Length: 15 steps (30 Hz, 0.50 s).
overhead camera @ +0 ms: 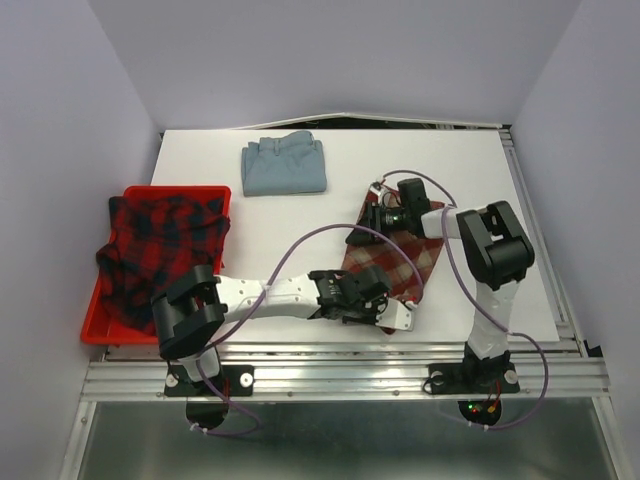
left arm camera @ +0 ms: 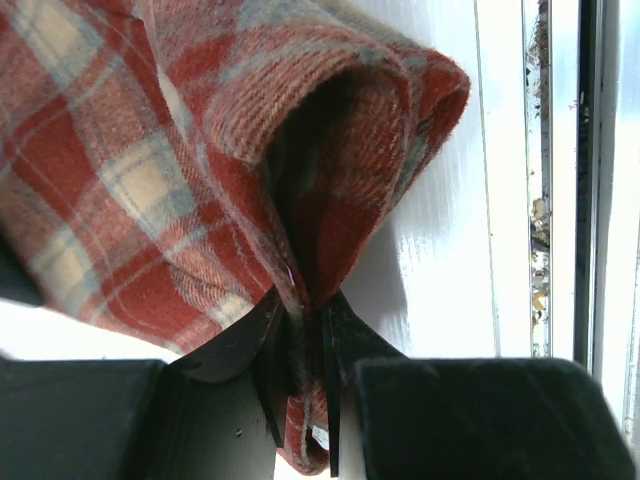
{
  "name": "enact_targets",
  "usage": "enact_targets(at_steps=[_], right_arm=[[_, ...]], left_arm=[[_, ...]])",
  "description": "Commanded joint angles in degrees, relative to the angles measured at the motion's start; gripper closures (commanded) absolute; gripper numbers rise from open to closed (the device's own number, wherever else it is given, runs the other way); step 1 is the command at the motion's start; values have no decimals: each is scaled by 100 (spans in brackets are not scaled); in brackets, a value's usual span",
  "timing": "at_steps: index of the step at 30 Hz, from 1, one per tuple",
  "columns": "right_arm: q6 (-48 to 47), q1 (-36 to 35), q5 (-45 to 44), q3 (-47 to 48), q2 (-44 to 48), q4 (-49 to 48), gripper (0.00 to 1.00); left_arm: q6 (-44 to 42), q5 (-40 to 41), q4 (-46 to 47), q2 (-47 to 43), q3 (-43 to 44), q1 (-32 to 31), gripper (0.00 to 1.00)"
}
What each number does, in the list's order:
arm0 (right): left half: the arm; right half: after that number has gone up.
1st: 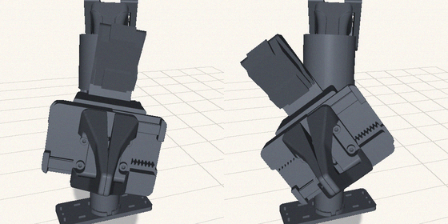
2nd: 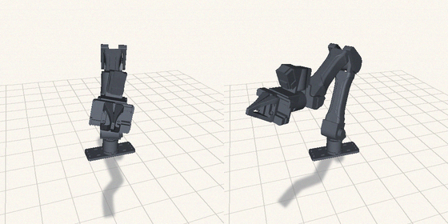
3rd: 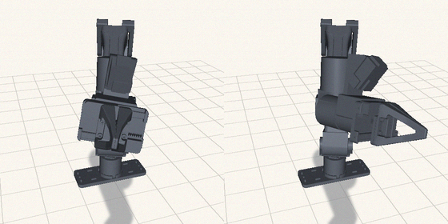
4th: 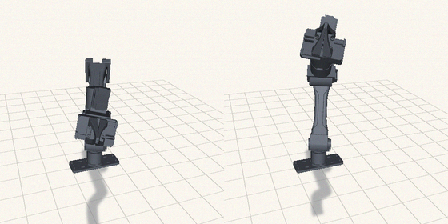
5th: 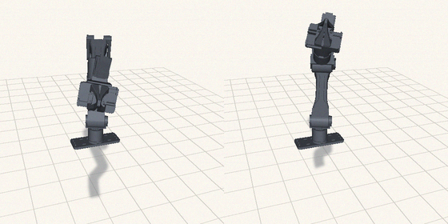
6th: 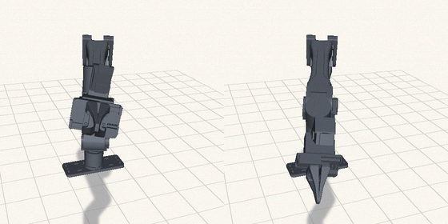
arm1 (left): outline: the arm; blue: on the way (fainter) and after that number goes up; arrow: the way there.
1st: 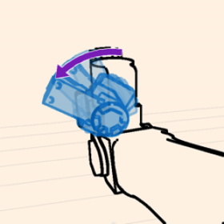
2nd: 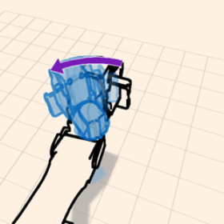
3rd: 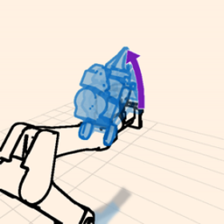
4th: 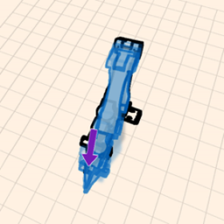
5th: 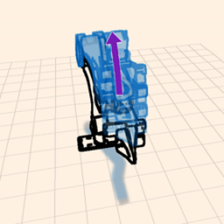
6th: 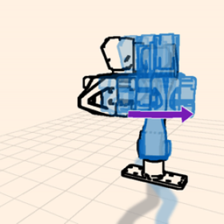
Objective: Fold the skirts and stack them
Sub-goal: Fold the skirt
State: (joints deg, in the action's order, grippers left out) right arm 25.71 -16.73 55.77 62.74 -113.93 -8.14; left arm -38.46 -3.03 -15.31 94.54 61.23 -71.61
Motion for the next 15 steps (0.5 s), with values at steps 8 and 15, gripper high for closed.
enact_targets(at_steps=[8, 15], right_arm=[[-92, -58, -427, -236, -464, -567, 55], [-1287, 178, -830, 370, 1002, 1602, 48]], left_arm=[[154, -242, -385, -551, 407, -37, 100], [409, -321, -455, -665, 337, -37, 100]])
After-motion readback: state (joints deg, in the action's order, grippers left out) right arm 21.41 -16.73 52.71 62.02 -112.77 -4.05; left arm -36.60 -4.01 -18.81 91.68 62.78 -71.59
